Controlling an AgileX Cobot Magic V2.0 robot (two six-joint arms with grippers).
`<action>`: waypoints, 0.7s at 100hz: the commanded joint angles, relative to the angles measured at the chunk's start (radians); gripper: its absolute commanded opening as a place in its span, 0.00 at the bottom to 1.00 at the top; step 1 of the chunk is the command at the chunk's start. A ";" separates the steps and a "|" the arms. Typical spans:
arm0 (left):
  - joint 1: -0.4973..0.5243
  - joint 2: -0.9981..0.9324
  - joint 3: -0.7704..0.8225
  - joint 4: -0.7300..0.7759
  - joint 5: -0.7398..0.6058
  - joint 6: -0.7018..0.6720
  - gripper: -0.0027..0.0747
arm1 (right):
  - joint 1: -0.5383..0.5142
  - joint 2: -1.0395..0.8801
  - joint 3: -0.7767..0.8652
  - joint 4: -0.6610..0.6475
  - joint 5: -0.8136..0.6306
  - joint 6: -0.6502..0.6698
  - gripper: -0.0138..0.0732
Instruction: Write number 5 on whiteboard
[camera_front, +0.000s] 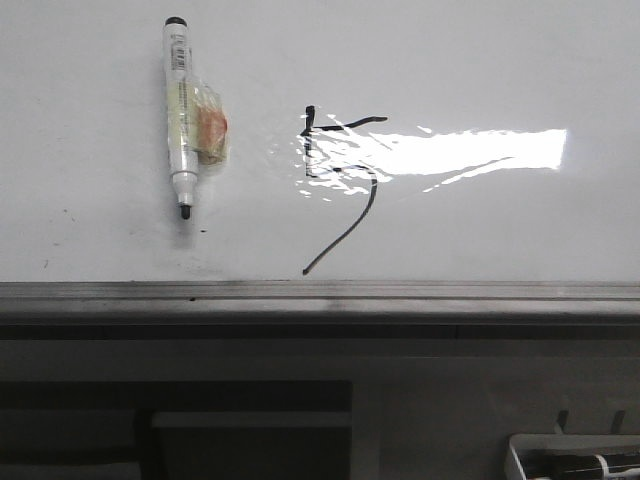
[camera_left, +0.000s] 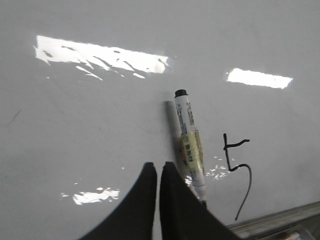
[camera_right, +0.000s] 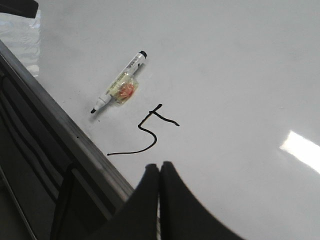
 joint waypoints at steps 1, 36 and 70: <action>0.003 -0.037 0.004 0.119 -0.051 0.007 0.01 | -0.006 0.011 -0.024 0.011 -0.076 0.002 0.09; 0.347 -0.359 0.247 1.143 0.038 -0.785 0.01 | -0.006 0.011 -0.024 0.011 -0.076 0.002 0.09; 0.599 -0.436 0.276 1.292 0.326 -1.002 0.01 | -0.006 0.011 -0.024 0.011 -0.076 0.002 0.09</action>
